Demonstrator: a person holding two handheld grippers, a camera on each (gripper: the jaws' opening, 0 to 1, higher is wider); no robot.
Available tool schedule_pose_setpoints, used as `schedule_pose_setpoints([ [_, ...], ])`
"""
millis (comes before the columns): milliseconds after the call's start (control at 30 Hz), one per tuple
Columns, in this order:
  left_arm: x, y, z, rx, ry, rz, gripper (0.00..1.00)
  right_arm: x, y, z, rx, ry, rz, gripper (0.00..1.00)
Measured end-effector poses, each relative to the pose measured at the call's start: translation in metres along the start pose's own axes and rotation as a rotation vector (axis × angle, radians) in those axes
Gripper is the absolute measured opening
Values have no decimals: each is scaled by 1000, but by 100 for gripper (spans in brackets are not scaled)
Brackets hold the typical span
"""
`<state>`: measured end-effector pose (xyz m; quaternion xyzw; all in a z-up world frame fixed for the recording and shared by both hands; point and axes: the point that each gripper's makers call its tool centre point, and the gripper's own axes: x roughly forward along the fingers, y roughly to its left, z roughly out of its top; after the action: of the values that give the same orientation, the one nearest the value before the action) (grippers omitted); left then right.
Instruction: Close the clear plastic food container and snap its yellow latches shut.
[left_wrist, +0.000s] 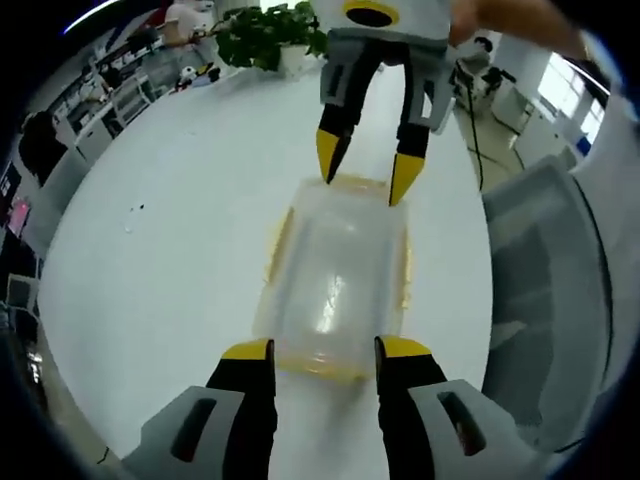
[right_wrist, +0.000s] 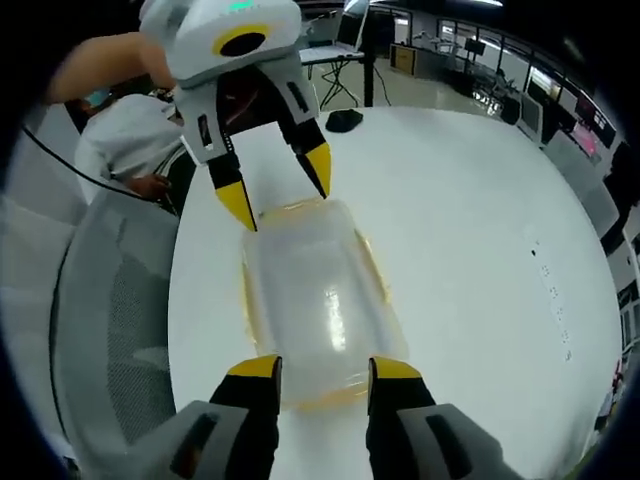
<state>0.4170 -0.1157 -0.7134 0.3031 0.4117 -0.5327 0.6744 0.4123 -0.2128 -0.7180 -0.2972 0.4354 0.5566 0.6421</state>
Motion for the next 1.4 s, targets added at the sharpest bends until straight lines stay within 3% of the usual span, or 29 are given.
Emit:
schedule_pose_setpoints([
  [1000,16,-5,29,1,-52,-19,36,14,7,32,-39,-68,40,31],
  [1400,20,-11,31,8,-53,-22,36,15,2,36,-38,-78,35,31],
])
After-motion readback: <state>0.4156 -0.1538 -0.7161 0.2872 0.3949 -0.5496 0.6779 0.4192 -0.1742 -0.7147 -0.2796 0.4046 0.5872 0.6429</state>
